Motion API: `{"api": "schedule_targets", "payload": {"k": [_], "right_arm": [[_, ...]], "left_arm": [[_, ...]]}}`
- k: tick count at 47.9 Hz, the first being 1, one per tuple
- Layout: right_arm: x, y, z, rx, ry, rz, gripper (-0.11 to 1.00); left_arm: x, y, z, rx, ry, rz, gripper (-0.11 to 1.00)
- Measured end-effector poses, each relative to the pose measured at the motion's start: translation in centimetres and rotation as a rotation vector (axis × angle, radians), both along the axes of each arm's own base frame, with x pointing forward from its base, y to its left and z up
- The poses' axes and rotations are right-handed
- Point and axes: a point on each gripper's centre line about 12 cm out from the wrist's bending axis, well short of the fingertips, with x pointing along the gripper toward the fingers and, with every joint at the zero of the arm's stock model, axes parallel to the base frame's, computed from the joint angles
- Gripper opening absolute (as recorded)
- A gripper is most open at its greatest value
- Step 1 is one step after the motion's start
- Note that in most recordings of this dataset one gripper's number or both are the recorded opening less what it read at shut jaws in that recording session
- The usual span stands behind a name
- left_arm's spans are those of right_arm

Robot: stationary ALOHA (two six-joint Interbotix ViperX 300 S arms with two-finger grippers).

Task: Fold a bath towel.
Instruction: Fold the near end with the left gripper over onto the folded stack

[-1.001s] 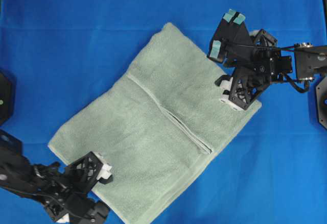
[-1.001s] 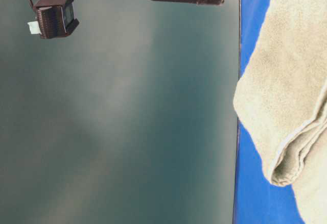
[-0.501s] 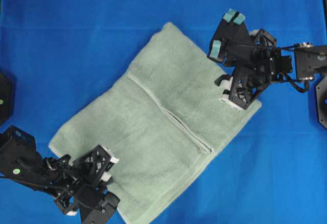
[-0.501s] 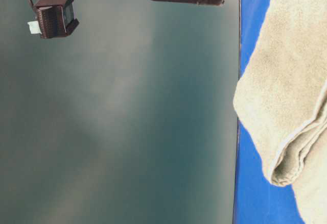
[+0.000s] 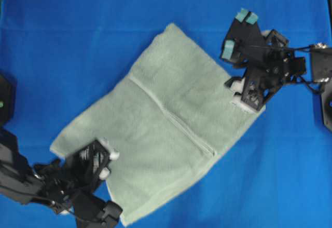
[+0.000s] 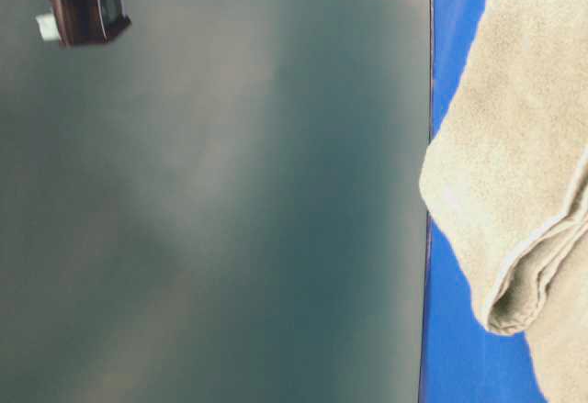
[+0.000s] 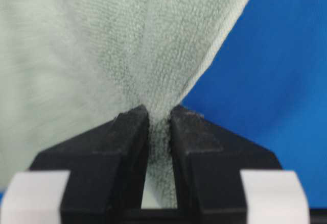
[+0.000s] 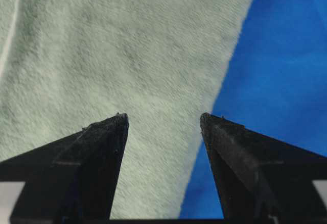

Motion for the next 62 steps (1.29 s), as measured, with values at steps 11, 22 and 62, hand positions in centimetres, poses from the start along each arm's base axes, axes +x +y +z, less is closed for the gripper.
{"api": "schedule_targets", "payload": {"k": [11,22,62], "right_arm": [[-1.7,0.0,0.4,-0.003,-0.018,0.000,0.61],[-3.2,-0.1,0.8,-0.021,-0.044,0.007,0.61],[-6.4,-0.5,1.7,-0.085,-0.107,0.026,0.61]], "left_arm": [[1.2,2.4,2.2,0.089,0.034,-0.031,0.11],[6.2,8.0,2.3,0.164,-0.007,-0.116,0.11],[21.8,20.0,-1.0,0.041,-0.146,-0.058,0.11]]}}
